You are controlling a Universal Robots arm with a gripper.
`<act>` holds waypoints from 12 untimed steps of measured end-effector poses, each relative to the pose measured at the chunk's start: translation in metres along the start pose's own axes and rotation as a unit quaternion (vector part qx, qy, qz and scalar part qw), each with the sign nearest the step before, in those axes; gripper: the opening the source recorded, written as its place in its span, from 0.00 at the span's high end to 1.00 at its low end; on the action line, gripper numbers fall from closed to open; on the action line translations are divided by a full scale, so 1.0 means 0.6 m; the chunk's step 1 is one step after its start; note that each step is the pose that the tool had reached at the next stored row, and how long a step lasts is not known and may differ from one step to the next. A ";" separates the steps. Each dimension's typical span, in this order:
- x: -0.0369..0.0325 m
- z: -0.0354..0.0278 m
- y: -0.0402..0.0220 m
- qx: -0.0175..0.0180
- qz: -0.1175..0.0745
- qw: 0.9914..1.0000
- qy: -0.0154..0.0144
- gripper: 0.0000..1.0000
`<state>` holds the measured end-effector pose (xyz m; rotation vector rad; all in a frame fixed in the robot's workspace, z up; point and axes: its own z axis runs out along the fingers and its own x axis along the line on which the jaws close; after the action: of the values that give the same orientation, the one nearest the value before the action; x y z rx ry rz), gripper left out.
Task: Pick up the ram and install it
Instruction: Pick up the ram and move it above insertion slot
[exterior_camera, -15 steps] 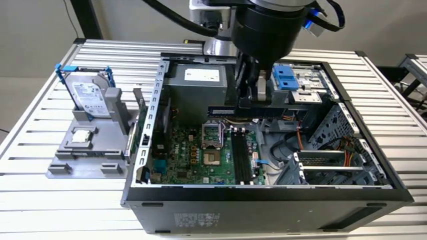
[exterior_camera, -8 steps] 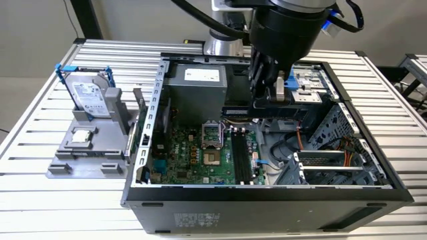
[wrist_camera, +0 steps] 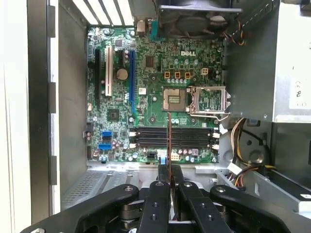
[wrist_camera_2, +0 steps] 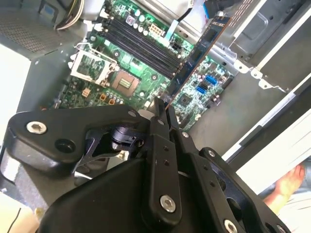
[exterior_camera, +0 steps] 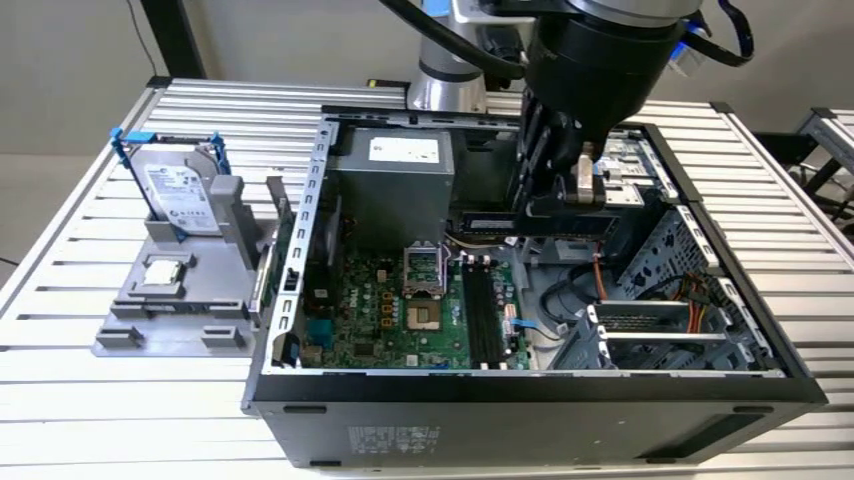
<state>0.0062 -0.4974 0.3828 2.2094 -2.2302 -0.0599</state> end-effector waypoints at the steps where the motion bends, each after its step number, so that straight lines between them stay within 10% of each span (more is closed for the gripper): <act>1: 0.000 0.000 -0.001 0.000 0.001 1.000 0.000 1.00; 12: -0.012 0.000 -0.002 0.000 0.001 1.000 0.000 1.00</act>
<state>0.0073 -0.4902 0.3828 2.2069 -2.2329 -0.0600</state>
